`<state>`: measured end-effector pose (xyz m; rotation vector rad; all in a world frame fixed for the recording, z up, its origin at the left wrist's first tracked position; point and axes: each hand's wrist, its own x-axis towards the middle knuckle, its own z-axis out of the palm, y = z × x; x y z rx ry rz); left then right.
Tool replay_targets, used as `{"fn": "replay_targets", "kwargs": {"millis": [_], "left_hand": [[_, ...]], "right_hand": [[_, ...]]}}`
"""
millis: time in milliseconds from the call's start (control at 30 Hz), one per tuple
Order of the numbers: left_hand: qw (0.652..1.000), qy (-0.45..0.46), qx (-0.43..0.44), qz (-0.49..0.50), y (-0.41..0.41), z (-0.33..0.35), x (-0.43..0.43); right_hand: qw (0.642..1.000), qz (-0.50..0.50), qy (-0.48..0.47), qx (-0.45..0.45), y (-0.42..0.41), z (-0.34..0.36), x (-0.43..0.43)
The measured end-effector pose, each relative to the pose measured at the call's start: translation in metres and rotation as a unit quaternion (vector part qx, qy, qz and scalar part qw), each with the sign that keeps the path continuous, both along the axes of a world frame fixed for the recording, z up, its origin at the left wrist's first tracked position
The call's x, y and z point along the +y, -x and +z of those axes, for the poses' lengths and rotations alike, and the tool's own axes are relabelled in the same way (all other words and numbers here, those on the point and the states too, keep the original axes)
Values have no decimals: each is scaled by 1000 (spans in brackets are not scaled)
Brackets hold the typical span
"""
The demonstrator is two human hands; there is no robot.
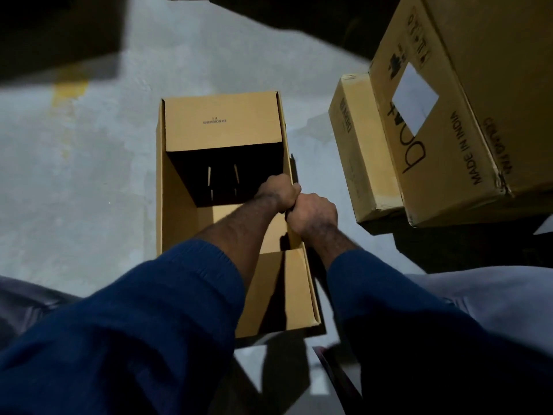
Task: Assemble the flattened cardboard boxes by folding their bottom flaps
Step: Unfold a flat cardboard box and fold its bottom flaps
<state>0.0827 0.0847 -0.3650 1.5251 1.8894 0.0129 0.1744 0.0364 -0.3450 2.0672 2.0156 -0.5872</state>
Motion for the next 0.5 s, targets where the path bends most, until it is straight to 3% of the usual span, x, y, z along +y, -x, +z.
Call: {"fn": "replay_targets", "kwargs": {"millis": [167,233,500], "left_hand": [[999,-14,33,1,-4,4,2],[1000,2,25,18,-4,6,4],[994,7,-4,113,-4,9,28]], "right_hand": [[995,-85,38,44,0,-4,4],[983,-144,51,104,5,-8,6],[930,-256,6,262,18,-10,34]]}}
